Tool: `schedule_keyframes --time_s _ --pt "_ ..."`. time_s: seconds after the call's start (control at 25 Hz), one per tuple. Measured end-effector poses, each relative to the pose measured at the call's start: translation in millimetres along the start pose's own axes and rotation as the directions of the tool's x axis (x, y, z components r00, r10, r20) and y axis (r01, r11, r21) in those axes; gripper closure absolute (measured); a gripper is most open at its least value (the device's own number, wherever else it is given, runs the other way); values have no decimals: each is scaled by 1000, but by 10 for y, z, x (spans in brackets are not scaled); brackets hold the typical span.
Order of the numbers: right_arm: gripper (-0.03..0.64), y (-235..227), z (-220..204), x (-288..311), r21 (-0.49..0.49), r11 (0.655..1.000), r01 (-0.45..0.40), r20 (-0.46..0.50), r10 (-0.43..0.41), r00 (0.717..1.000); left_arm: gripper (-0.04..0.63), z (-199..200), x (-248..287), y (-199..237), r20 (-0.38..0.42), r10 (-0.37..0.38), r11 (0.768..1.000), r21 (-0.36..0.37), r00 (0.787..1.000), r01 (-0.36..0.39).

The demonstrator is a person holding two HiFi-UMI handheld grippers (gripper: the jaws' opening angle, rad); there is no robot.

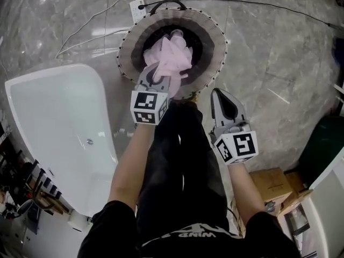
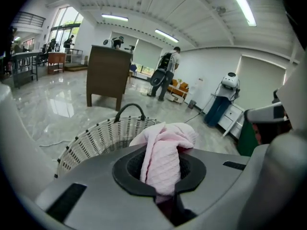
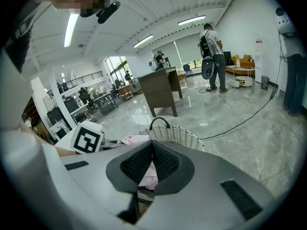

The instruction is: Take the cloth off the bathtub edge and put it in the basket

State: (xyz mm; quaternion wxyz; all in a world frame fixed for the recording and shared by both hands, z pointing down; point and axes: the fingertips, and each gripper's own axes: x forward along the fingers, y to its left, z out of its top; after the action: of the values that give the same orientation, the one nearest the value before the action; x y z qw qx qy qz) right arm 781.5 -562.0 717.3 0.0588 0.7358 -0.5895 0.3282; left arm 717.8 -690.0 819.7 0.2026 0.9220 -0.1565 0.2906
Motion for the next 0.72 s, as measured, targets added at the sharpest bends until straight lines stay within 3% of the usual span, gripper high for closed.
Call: schedule_keyframes --time_s 0.24,0.52,0.68,0.72 --pt "603 12 -100 39 9 1000 -11 -11 11 1000 549 -500 379 228 -96 52 999 -12 994 -53" --pt "603 -14 -116 70 11 1000 -6 -4 6 1000 541 -498 409 240 -78 79 997 -4 994 -79" --pt "603 -12 -112 80 13 1000 -8 -2 8 1000 385 -564 436 246 -101 78 997 0 992 -78" --pt "603 -6 -117 80 15 1000 -9 -3 9 1000 372 -589 435 248 -109 77 997 3 991 -77"
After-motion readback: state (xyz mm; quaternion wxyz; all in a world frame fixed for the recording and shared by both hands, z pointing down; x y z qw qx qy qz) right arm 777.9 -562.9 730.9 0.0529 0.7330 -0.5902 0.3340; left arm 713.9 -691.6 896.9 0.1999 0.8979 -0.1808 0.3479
